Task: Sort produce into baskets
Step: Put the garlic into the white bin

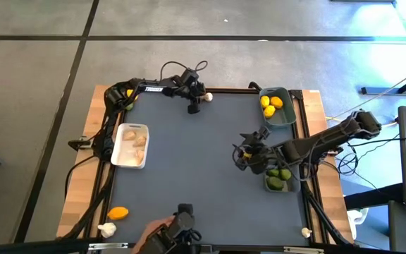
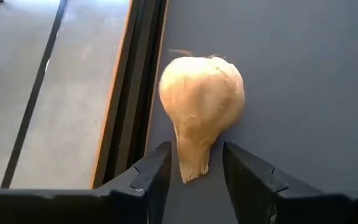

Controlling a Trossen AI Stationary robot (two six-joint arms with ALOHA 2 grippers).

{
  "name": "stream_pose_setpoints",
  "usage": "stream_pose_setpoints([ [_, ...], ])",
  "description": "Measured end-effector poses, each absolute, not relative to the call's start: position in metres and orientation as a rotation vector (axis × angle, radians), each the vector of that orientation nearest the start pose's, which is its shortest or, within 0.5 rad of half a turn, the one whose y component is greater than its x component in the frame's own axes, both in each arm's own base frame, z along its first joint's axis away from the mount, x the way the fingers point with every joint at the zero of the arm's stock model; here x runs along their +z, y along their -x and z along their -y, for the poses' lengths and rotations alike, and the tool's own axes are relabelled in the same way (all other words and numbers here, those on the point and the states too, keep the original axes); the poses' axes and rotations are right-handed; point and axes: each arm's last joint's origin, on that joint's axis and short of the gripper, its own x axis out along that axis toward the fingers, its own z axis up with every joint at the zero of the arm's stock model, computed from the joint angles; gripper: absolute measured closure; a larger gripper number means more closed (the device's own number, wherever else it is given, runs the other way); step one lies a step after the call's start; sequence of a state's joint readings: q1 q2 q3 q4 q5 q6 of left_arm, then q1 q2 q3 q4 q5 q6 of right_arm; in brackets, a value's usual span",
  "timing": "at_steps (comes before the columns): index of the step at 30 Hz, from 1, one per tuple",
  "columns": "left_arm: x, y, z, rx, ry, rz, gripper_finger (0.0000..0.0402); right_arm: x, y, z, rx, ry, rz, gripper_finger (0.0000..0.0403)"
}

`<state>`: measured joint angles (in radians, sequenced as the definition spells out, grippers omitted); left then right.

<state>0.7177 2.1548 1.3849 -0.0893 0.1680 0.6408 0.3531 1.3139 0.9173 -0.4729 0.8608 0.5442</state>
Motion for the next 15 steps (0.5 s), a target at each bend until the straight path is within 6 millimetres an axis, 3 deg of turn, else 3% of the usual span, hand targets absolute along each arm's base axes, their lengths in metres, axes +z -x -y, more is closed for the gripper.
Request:
stream_pose_setpoints([
  [8,0.122,-0.338,-0.291,0.242,-0.200,-0.900,0.0277,0.237,-0.258,-0.072,-0.652,0.032,-0.613,0.0162],
  [15,0.121,-0.336,-0.293,0.251,-0.173,-0.901,0.0327,0.236,-0.260,-0.072,-0.650,0.033,-0.619,0.0162],
])
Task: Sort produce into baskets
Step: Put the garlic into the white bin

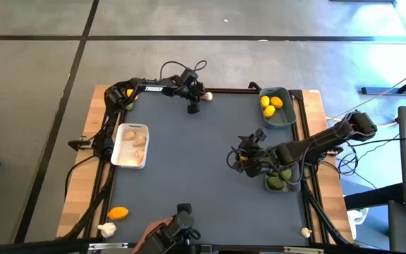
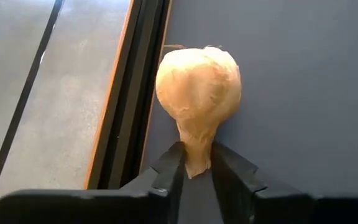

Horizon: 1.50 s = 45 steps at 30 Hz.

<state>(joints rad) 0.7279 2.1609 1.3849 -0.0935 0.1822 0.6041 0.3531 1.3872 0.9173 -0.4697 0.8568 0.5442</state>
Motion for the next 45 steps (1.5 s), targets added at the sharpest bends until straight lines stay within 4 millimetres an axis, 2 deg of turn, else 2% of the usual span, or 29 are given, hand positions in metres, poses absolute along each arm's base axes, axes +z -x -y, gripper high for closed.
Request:
stream_pose_setpoints([
  [6,0.121,-0.337,-0.293,0.251,-0.174,-0.901,0.0393,0.235,-0.260,-0.072,-0.648,0.032,-0.620,0.0162],
  [16,0.121,-0.337,-0.292,0.255,-0.179,-0.907,0.0400,0.235,-0.260,-0.072,-0.648,0.032,-0.620,0.0162],
  [21,0.131,-0.334,-0.288,0.254,-0.175,-0.929,0.0401,0.235,-0.259,-0.072,-0.647,0.033,-0.622,0.0162],
  [30,0.177,-0.332,-0.269,0.231,-0.205,-0.912,0.0401,0.235,-0.259,-0.072,-0.641,0.031,-0.626,0.0162],
  [45,0.266,-0.320,-0.196,0.183,-0.218,-0.887,0.0401,0.235,-0.260,-0.073,-0.632,0.025,-0.630,0.0162],
])
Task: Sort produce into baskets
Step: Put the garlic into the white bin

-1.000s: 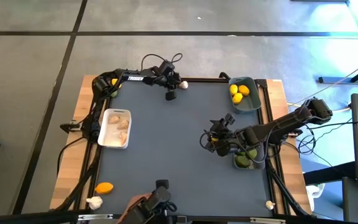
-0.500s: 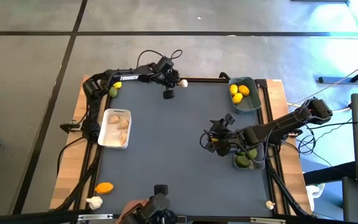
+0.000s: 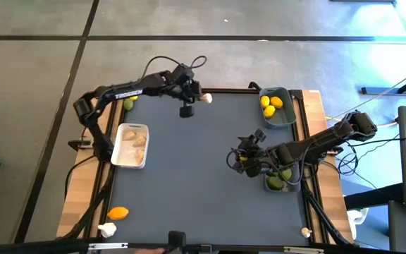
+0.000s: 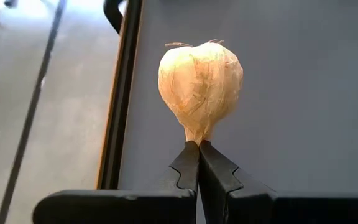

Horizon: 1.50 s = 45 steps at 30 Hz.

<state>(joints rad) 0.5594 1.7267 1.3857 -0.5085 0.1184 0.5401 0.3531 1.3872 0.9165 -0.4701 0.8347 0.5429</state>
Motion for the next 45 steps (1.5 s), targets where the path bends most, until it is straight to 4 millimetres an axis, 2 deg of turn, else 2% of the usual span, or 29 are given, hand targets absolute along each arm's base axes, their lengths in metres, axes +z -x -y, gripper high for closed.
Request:
stream_pose_setpoints([
  [6,0.302,-0.311,-0.162,0.233,-0.265,-0.863,0.0401,0.234,-0.260,-0.074,-0.598,0.008,-0.652,0.0162],
  [11,0.328,-0.294,-0.129,0.286,-0.271,-0.868,0.0401,0.234,-0.260,-0.074,-0.594,0.019,-0.656,0.0162],
  [22,0.364,-0.246,-0.068,0.403,-0.166,-0.905,0.0401,0.233,-0.260,-0.075,-0.543,0.037,-0.689,0.0162],
  [33,0.367,-0.194,-0.023,0.527,-0.006,-1.039,0.0400,0.232,-0.260,-0.077,-0.484,-0.027,-0.715,0.0162],
  [41,0.340,-0.158,-0.005,0.620,0.148,-1.126,0.0400,0.233,-0.261,-0.078,-0.493,-0.141,-0.694,0.0162],
  [45,0.320,-0.148,0.002,0.667,0.216,-1.162,0.0400,0.234,-0.263,-0.079,-0.482,-0.201,-0.677,0.0162],
])
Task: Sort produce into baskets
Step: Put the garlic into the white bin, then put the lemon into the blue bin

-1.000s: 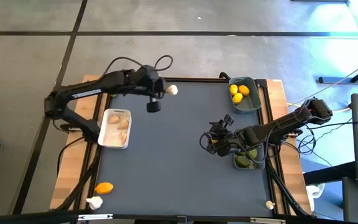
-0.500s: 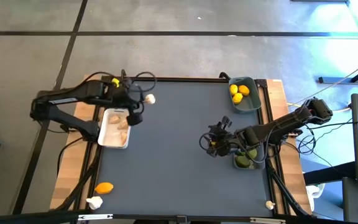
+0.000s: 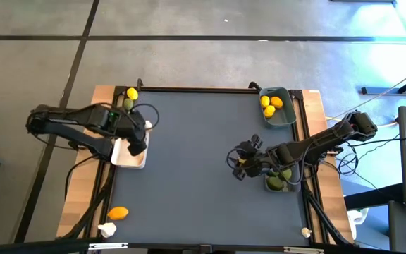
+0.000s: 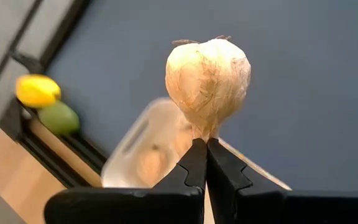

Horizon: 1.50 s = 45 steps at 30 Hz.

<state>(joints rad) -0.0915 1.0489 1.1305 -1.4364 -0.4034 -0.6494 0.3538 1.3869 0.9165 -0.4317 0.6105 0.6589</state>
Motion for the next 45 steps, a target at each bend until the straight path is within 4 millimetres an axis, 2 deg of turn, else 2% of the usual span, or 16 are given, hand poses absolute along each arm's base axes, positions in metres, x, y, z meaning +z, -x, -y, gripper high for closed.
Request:
stream_pose_setpoints([
  [8,0.273,-0.141,0.018,0.646,0.285,-1.340,0.0400,0.238,-0.268,-0.082,-0.438,-0.275,-0.623,0.0162],
  [12,0.256,-0.137,0.024,0.648,0.313,-1.400,0.0400,0.239,-0.269,-0.083,-0.427,-0.287,-0.617,0.0162],
  [18,0.238,-0.134,0.032,0.623,0.406,-1.490,0.0400,0.239,-0.269,-0.083,-0.429,-0.291,-0.617,0.0162],
  [24,0.219,-0.132,0.033,0.630,0.406,-1.569,0.0400,0.239,-0.269,-0.083,-0.429,-0.292,-0.617,0.0162],
  [29,0.216,-0.132,0.033,0.631,0.410,-1.571,0.0396,0.239,-0.269,-0.083,-0.429,-0.292,-0.618,0.0162],
  [32,0.216,-0.133,0.034,0.624,0.418,-1.562,0.0369,0.239,-0.269,-0.083,-0.429,-0.291,-0.618,0.0162],
  [40,0.221,-0.136,0.034,0.584,0.405,-1.549,0.0249,0.238,-0.269,-0.083,-0.429,-0.291,-0.619,0.0162],
  [45,0.229,-0.138,0.035,0.553,0.406,-1.524,0.0205,0.237,-0.270,-0.083,-0.431,-0.288,-0.625,0.0162],
])
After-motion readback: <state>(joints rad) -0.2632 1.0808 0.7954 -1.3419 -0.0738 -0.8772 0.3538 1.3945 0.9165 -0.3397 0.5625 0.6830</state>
